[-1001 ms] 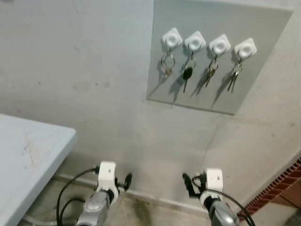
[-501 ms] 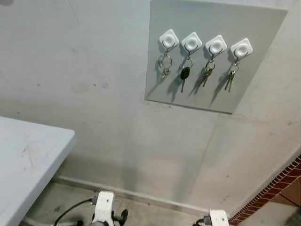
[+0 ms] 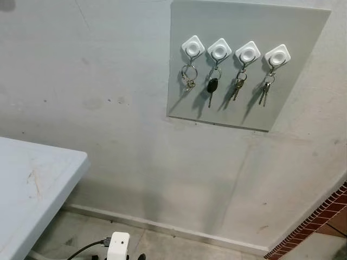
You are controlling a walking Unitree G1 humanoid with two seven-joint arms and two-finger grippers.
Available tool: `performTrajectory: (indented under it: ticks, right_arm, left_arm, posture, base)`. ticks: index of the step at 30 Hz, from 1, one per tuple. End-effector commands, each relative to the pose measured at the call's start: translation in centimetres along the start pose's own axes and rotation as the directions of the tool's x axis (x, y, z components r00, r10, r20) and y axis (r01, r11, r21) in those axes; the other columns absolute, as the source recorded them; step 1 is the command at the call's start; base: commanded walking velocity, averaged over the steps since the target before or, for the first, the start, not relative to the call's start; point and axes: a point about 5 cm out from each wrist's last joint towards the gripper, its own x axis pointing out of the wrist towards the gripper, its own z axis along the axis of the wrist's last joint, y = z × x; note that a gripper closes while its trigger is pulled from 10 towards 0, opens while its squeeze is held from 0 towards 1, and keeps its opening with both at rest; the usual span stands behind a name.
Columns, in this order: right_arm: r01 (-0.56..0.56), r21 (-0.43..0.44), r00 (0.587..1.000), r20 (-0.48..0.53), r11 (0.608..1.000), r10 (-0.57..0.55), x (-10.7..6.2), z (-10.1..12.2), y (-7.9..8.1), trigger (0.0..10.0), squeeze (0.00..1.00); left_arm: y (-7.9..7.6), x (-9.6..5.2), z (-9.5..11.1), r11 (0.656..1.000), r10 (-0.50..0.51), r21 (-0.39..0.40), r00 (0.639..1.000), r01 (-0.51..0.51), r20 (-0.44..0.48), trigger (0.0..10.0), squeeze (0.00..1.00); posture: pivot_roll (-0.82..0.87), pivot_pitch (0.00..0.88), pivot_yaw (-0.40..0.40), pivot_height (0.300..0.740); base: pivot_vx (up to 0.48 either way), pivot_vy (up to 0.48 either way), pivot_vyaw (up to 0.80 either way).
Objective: Hang keys on a hook
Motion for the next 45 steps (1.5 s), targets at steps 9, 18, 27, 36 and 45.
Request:
performTrajectory:
  ticks: [9, 18, 27, 36, 45]
  right_arm:
    - [0.013, -0.005, 1.0, 0.003, 1.0, -0.013, 0.11, 0.37, -0.18, 10.0, 0.0]
    - [0.013, 0.001, 1.0, 0.0, 1.0, -0.013, 0.12, 0.34, -0.1, 10.0, 0.0]
    - [0.015, 0.009, 1.0, -0.004, 1.0, -0.015, 0.11, 0.29, -0.13, 10.0, 0.0]
    - [0.018, 0.02, 1.0, -0.007, 1.0, -0.018, 0.11, 0.23, -0.15, 10.0, 0.0]
    - [0.022, 0.028, 1.0, -0.013, 0.999, -0.022, 0.05, 0.04, -0.22, 10.0, 0.0]
  left_arm:
    - [0.32, -0.26, -0.96, 1.0, 0.013, 0.014, 0.999, -0.013, -0.042, 10.0, 0.0]
    - [0.04, -0.24, -1.24, 0.999, 0.01, 0.033, 0.998, -0.007, -0.065, 10.0, 0.0]
    - [0.13, -0.22, -1.15, 0.999, 0.008, 0.032, 0.998, -0.006, -0.066, 10.0, 0.0]
    - [0.34, -0.29, -1.23, 0.999, 0.01, 0.034, 0.997, -0.007, -0.071, 10.0, 0.0]
    - [0.48, -0.33, -1.32, 0.999, 0.015, 0.032, 0.997, -0.013, -0.075, 10.0, 0.0]
  posture:
    - [-0.08, 0.0, -0.008, 0.74]
    - [-0.08, 0.0, -0.007, 0.74]
    - [-0.08, 0.0, -0.006, 0.74]
    - [-0.08, 0.0, -0.005, 0.74]
    - [-0.07, 0.0, -0.006, 0.74]
  base:
    - [0.0, 0.0, 0.0]
    - [0.0, -0.167, 0.0]
    - [0.0, -0.297, 0.0]
    - [0.0, -0.315, 0.0]
    - [0.0, -0.336, 0.0]
